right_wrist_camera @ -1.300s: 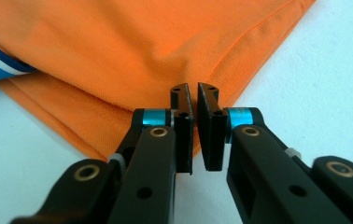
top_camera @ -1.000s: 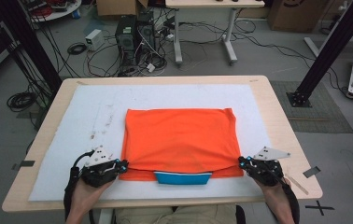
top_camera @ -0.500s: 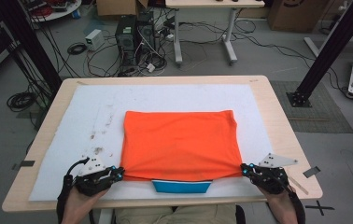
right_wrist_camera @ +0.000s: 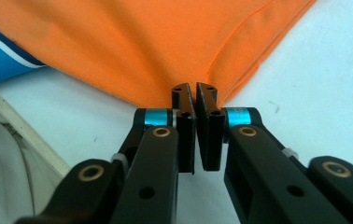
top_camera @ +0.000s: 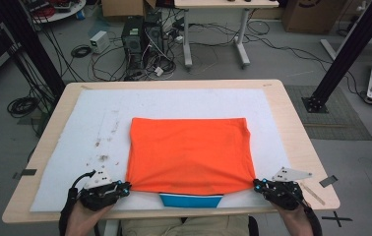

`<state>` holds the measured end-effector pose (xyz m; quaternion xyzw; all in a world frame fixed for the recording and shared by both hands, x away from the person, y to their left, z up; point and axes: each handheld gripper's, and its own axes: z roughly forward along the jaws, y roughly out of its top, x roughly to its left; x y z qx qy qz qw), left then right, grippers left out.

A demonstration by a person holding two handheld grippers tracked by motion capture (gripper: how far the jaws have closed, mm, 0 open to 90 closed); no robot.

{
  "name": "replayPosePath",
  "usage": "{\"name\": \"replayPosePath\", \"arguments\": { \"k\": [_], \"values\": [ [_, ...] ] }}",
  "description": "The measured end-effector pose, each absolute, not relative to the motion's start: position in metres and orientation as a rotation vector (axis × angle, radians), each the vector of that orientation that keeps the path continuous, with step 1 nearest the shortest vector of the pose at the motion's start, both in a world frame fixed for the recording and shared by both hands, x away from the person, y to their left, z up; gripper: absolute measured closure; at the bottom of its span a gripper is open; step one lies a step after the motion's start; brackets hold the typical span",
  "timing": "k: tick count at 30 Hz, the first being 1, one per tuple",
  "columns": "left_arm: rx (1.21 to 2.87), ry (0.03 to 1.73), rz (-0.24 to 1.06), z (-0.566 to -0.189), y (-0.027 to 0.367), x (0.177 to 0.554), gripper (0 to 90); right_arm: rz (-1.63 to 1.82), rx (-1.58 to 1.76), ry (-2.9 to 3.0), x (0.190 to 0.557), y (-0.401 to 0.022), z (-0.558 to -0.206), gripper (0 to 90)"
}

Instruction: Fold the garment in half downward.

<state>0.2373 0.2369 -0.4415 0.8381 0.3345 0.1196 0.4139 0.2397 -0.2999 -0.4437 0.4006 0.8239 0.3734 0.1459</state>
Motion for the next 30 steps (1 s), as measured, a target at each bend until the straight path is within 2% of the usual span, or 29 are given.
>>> {"name": "replayPosePath", "arguments": {
  "k": [4,6,8,11,15,20,23,30],
  "values": [
    [2.085,0.842,0.346,-0.43,0.242,0.239,64.7,1.106,1.147,2.338,0.239,-0.3,-0.437,71.0],
    [2.064,0.836,0.373,-0.422,0.243,0.241,62.4,1.153,1.131,2.327,0.242,-0.297,-0.43,64.6],
    [2.03,0.836,0.408,-0.413,0.242,0.245,60.0,1.17,1.092,2.331,0.247,-0.288,-0.422,62.5],
    [1.992,0.845,0.445,-0.406,0.241,0.252,57.3,1.187,1.033,2.337,0.261,-0.263,-0.409,62.9],
    [1.959,0.857,0.467,-0.403,0.24,0.259,55.6,1.253,0.958,2.359,0.288,-0.218,-0.4,69.0],
    [1.983,0.85,0.468,-0.407,0.238,0.261,55.4,1.319,0.937,2.473,0.326,-0.159,-0.412,75.6],
    [1.982,0.854,0.466,-0.409,0.24,0.26,55.4,1.2,0.906,2.539,0.338,-0.131,-0.423,76.3],
    [1.977,0.858,0.46,-0.411,0.242,0.258,55.4,1.054,0.891,2.611,0.339,-0.115,-0.44,80.4]
  ]
}}
